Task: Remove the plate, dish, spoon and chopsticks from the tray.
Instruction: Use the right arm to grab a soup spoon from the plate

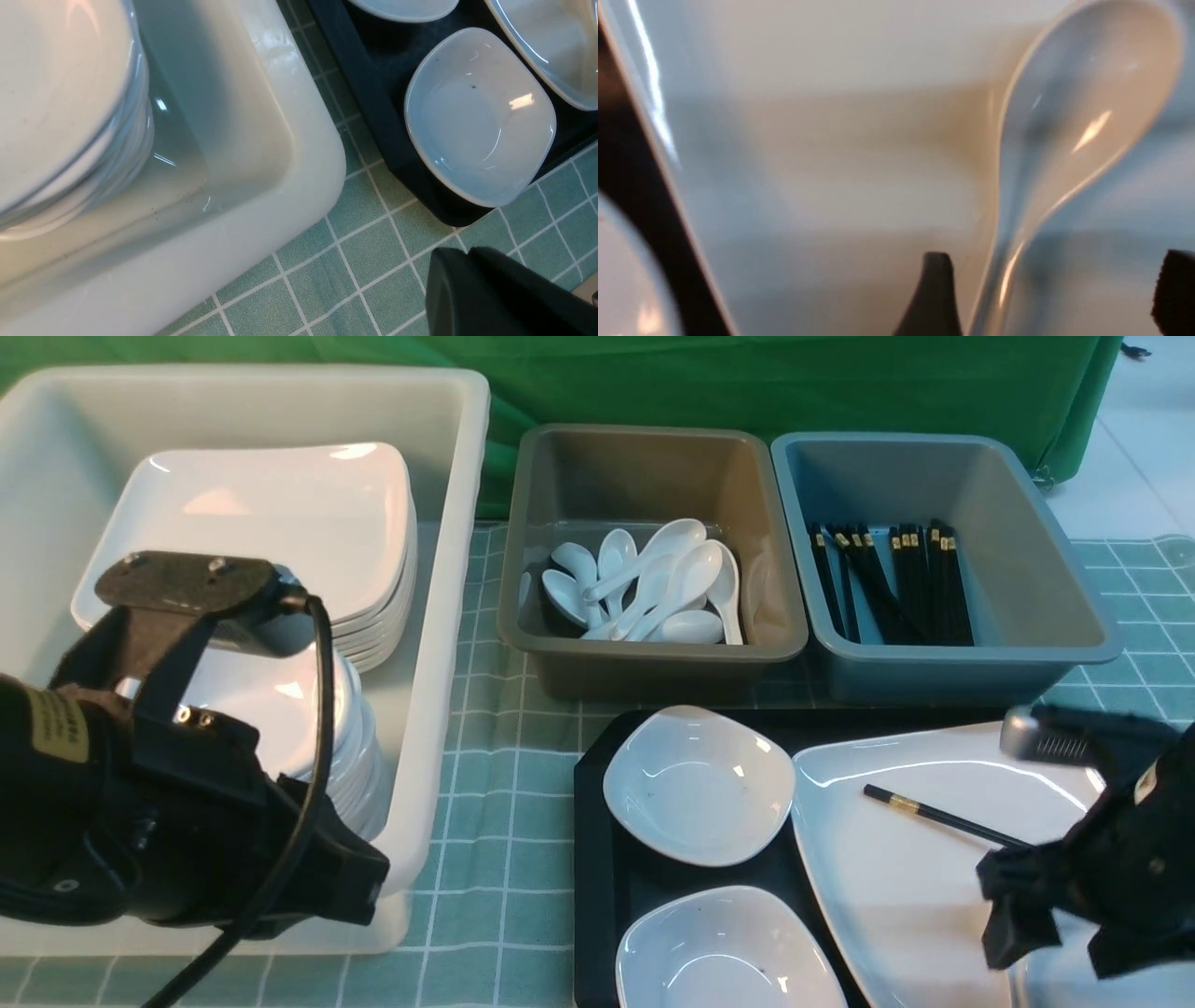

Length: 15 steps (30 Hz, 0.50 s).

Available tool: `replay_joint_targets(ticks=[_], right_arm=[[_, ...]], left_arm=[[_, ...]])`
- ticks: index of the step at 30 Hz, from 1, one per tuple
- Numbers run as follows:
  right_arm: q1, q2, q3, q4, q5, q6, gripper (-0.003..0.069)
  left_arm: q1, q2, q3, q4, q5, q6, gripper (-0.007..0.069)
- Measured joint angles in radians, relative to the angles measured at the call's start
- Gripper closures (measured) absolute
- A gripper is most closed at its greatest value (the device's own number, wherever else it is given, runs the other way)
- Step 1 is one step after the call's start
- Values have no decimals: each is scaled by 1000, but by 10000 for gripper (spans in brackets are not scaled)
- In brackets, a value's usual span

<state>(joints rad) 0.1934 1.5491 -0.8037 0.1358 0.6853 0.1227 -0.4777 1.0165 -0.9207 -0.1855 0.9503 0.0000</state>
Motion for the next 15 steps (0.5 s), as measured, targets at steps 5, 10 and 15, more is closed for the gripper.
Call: replay_joint_targets(ticks=[5, 10, 15], right_arm=[[0, 59, 10, 9, -35, -5, 141], [0, 73, 8, 3, -49, -40, 438], [0, 52, 3, 13, -53, -62, 505]], left_arm=[[0, 0, 0, 0, -4, 0, 616], [0, 0, 0, 0, -5, 0, 616], [0, 0, 0, 0, -5, 0, 616]])
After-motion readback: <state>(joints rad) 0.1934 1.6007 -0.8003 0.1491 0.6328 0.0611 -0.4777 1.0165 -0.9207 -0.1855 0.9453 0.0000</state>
